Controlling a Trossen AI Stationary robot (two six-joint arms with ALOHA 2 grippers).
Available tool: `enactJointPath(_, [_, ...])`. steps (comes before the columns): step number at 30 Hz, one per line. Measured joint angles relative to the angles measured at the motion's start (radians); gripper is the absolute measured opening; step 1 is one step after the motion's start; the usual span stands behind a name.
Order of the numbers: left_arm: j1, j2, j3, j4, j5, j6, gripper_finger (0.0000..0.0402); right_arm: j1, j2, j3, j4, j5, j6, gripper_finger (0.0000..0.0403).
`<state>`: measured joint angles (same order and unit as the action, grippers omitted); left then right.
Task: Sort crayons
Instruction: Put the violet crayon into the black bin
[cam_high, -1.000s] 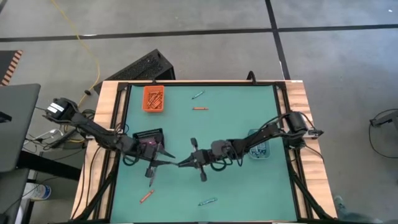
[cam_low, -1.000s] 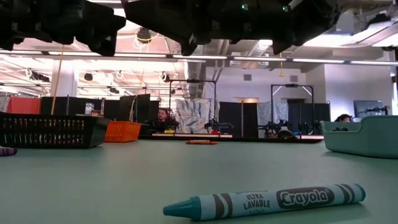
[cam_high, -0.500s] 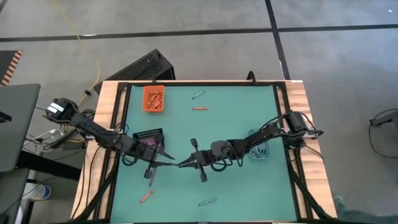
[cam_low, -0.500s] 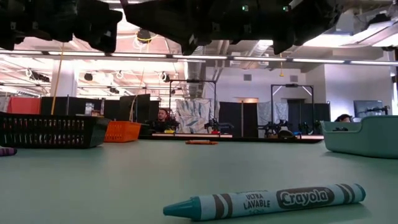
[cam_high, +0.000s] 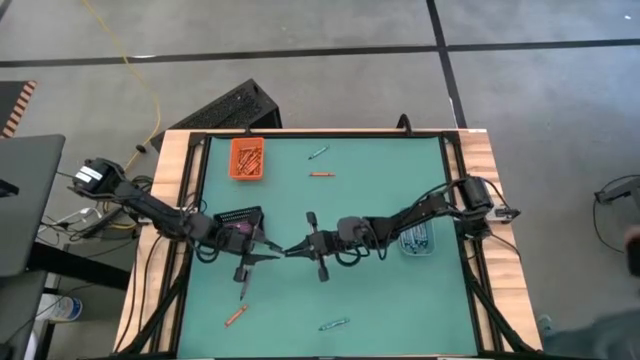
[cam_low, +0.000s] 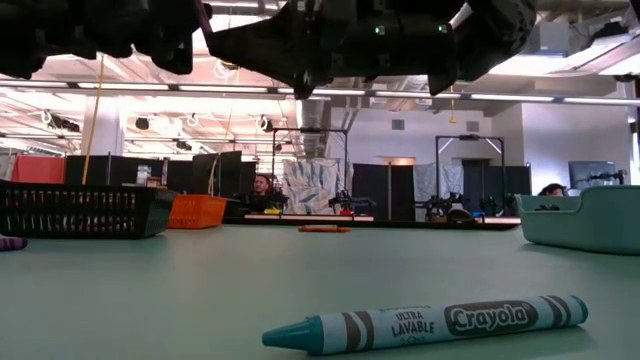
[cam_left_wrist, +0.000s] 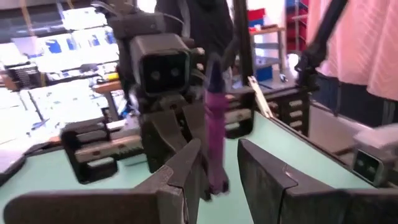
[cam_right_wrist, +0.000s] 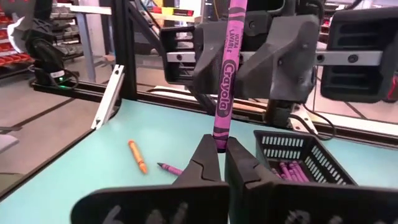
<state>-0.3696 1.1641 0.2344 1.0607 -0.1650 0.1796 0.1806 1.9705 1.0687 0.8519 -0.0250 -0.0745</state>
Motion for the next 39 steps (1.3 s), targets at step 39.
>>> enactJointPath(39, [0.206, -0.285, 0.43, -1.808, -0.149, -0.76, 0.0013, -0.007, -0.169, -0.001, -0.636, -0.001, 0.011, 0.0126])
